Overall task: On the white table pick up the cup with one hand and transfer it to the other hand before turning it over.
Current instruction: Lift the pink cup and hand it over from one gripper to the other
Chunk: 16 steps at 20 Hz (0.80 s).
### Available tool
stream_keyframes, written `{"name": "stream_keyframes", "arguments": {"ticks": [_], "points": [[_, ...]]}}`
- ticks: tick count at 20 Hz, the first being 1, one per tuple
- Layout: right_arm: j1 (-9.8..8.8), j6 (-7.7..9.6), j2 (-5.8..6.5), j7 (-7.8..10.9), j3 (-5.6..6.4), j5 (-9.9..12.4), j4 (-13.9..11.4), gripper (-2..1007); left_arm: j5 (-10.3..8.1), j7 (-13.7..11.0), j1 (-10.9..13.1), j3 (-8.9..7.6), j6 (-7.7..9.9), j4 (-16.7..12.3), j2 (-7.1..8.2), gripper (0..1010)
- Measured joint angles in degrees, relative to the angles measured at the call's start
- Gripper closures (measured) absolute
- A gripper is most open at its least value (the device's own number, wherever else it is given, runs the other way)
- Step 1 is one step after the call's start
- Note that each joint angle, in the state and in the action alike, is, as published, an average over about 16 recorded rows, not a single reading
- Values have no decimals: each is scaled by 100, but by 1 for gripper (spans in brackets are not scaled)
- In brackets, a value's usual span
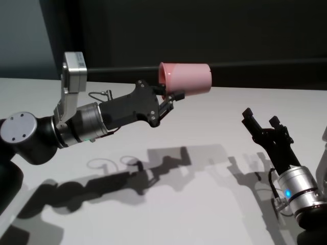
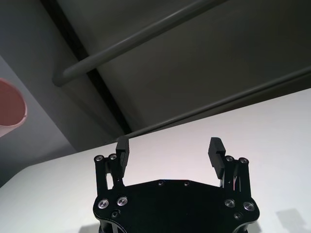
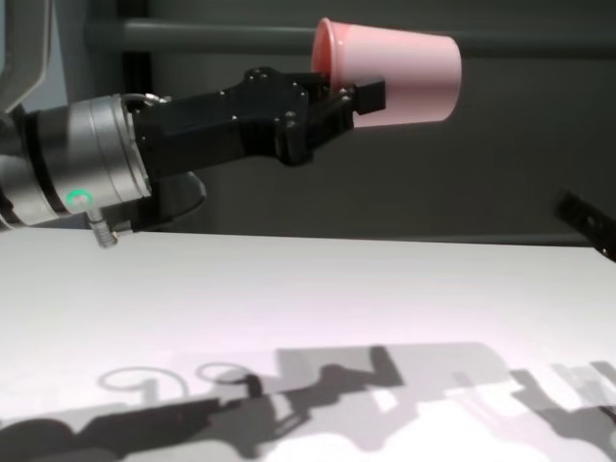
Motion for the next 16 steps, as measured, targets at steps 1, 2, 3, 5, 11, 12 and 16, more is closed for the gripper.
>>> {"name": "stream_keyframes", "arguments": {"ticks": [1, 2, 3, 5, 11, 12, 16], "points": [[7, 11, -7, 31, 16, 87, -7, 3, 0, 0, 0, 0, 0, 0, 0, 958], [15, 23, -14, 62, 32, 175, -14, 3, 0, 0, 0, 0, 0, 0, 0, 958], [22, 35, -20, 91, 45, 259, -23, 3, 0, 0, 0, 0, 0, 0, 0, 958], [36, 63, -29, 149, 69, 432, -43, 3, 0, 0, 0, 0, 0, 0, 0, 958], [59, 164, -55, 321, 126, 947, -125, 3, 0, 0, 0, 0, 0, 0, 0, 958], [60, 182, -59, 348, 134, 1033, -142, 3, 0, 0, 0, 0, 0, 0, 0, 958], [58, 251, -76, 446, 157, 1352, -208, 3, 0, 0, 0, 0, 0, 0, 0, 958]]}}
